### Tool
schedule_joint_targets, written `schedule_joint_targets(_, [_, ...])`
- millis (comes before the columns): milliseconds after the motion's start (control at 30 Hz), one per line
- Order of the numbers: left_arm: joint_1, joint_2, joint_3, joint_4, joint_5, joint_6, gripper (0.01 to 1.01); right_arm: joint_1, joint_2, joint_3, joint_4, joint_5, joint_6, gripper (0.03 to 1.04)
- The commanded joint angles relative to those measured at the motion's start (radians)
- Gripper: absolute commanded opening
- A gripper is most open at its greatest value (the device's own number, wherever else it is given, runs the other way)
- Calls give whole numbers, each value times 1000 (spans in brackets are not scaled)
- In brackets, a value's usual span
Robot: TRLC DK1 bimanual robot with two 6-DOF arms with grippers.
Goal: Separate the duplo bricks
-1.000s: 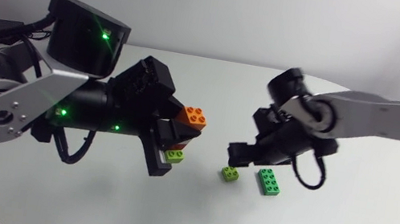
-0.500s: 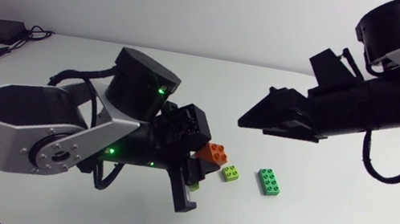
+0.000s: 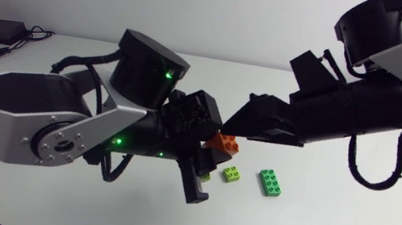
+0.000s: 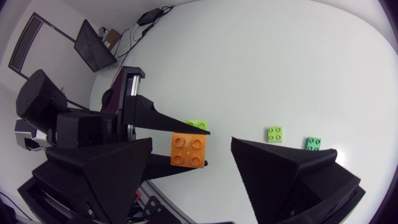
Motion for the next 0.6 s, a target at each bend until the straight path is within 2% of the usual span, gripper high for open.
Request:
schedule_joint_targets(0, [-10, 15, 38, -6, -5, 0, 216, 22, 11, -36, 13, 8, 33, 902])
schedule_joint_targets(100, [-14, 15, 43, -10, -5, 0, 216, 38, 11, -48, 19, 27, 33, 898])
schedule_joint_targets(167, [-16, 15, 45, -10, -7, -2, 216, 48, 11, -52, 24, 36, 33, 820])
schedule_joint_targets(367, [-19, 16, 49, -15, -7, -3, 216, 74, 9, -63, 37, 71, 33, 682])
schedule_joint_targets(567, [-19, 15, 54, -18, -7, -3, 216, 94, 9, -68, 51, 97, 33, 470])
